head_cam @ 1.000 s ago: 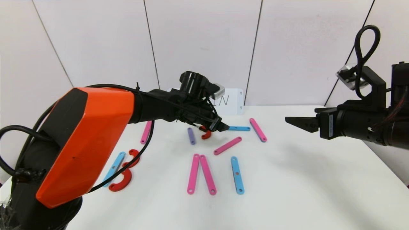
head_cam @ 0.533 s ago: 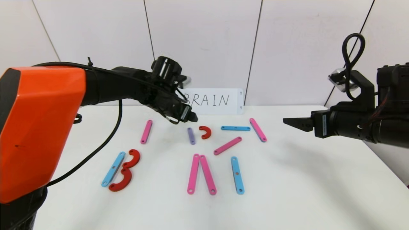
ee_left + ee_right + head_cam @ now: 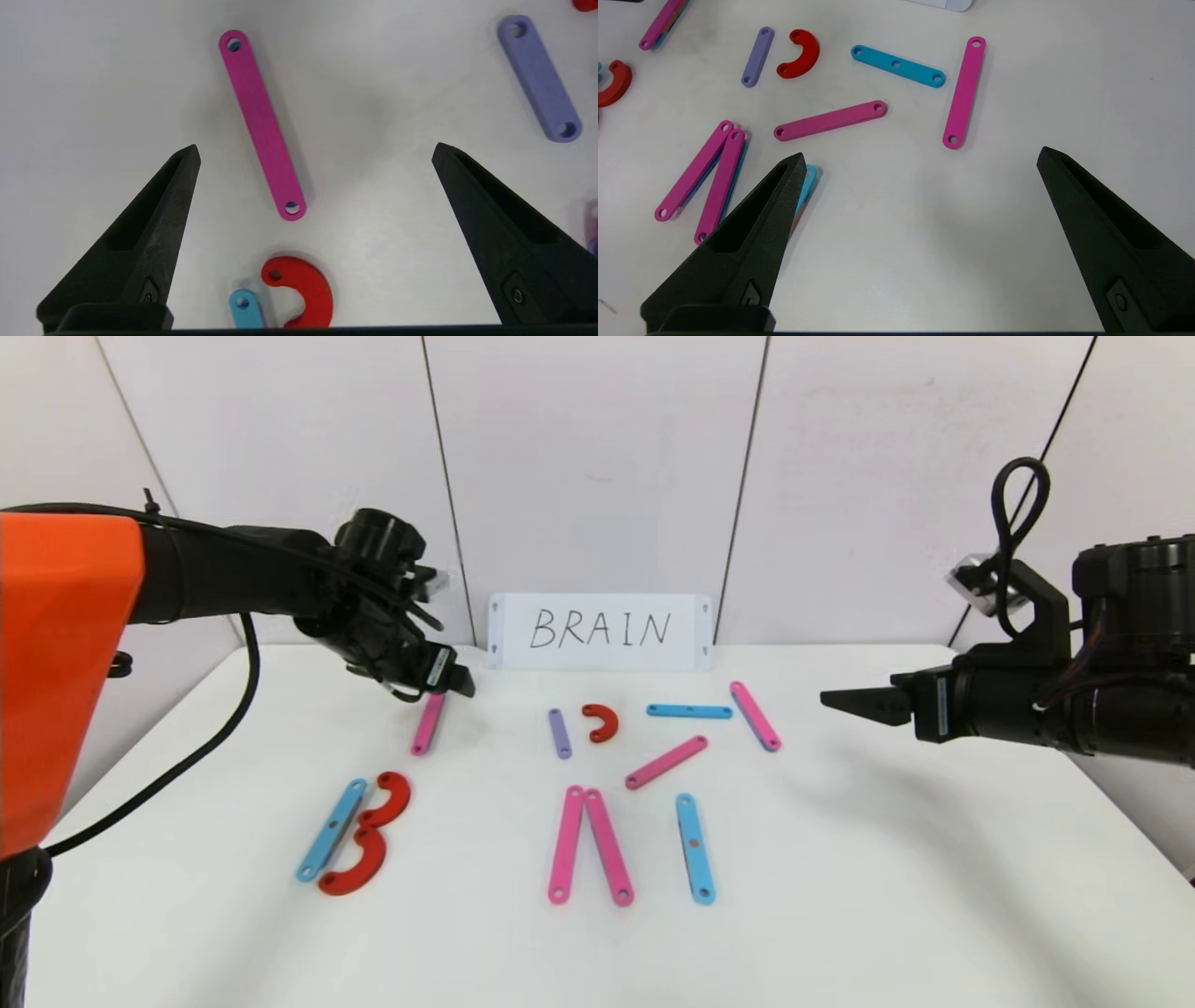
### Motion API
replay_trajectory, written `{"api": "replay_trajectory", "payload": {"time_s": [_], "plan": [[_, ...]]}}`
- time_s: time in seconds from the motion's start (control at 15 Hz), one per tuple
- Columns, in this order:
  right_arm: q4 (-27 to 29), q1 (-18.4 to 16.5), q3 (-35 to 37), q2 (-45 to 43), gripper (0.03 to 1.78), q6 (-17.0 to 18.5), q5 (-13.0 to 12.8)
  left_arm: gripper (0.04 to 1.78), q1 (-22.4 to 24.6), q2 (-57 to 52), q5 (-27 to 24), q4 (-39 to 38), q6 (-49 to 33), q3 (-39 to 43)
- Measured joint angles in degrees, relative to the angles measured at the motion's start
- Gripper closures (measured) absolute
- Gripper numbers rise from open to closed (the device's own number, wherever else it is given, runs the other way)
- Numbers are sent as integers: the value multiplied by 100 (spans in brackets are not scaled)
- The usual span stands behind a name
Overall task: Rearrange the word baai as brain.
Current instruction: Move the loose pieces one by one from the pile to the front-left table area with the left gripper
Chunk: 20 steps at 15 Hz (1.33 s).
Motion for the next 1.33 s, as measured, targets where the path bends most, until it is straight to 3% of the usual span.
{"api": "replay_trajectory", "payload": {"time_s": [0.4, 1.33], "plan": [[-243, -345, 7, 254, 8, 5, 414, 8, 374, 9, 0, 20, -124, 158], [-247, -396, 57, 373, 8, -16, 419, 8, 529, 841, -40, -155, -663, -150]]}}
